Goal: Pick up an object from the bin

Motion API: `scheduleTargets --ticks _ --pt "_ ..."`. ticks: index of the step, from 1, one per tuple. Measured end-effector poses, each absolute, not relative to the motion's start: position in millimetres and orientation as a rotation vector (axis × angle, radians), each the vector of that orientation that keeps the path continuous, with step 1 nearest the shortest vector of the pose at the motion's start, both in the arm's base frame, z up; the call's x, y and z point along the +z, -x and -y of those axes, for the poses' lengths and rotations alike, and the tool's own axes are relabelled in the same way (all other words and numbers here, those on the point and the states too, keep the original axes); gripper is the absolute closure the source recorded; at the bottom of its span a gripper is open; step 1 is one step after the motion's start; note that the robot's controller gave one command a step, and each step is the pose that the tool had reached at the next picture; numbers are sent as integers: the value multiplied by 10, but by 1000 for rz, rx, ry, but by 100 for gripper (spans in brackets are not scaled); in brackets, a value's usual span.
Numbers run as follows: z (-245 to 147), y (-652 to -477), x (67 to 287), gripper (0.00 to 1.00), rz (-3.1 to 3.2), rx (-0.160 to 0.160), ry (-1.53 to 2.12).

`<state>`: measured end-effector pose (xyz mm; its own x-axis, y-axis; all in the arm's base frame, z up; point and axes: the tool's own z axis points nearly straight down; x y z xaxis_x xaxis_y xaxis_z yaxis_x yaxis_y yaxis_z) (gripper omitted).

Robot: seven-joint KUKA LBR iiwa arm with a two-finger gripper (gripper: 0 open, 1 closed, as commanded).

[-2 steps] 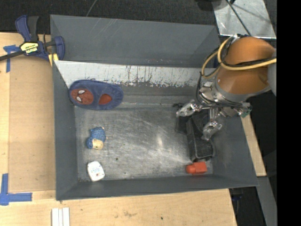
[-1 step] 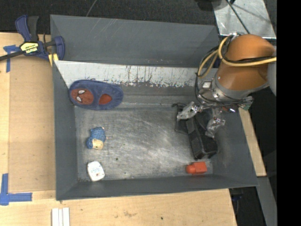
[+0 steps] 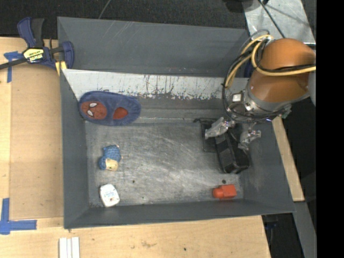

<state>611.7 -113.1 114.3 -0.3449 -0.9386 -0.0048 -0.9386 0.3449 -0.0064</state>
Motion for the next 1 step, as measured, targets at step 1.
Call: scheduleTargets --ticks 1 --pt "1397 -6093 1068 0 -2413 15 1984"
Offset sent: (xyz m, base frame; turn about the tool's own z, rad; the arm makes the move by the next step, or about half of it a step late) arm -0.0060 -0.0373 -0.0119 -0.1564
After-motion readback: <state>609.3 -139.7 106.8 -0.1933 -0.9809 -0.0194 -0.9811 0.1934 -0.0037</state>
